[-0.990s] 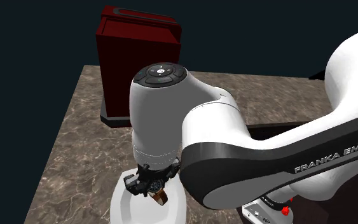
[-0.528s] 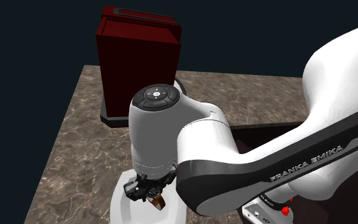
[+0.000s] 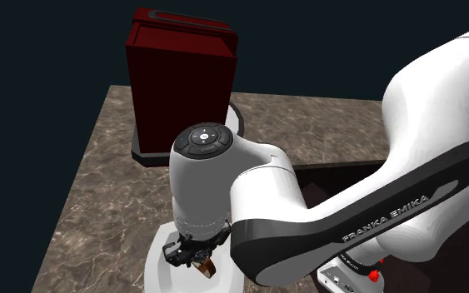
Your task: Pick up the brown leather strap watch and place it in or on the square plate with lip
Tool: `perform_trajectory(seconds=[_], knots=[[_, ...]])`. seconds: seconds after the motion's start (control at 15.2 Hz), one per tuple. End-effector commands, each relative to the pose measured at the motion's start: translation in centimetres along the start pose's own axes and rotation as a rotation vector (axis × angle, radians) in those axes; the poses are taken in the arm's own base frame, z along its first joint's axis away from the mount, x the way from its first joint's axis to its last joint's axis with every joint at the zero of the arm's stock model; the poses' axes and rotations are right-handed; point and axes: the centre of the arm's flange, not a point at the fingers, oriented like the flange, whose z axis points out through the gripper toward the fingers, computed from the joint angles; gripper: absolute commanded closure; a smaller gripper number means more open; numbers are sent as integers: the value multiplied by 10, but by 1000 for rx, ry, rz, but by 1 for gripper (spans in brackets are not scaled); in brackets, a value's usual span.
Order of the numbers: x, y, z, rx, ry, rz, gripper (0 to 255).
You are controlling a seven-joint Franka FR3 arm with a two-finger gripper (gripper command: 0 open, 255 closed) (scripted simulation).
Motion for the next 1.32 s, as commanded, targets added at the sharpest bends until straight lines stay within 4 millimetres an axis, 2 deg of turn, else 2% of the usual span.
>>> perform_trajectory(seconds=[0.0, 0.07, 0.13, 0.46, 0.73, 1.25], knots=[[0, 0, 0, 0, 0, 0, 255], [0, 0, 0, 0, 0, 0, 255], [0, 0, 0, 0, 0, 0, 0], [0, 0, 0, 0, 0, 0, 0], [0, 0, -50, 0, 0, 0, 0], [0, 0, -50, 0, 0, 0, 0]])
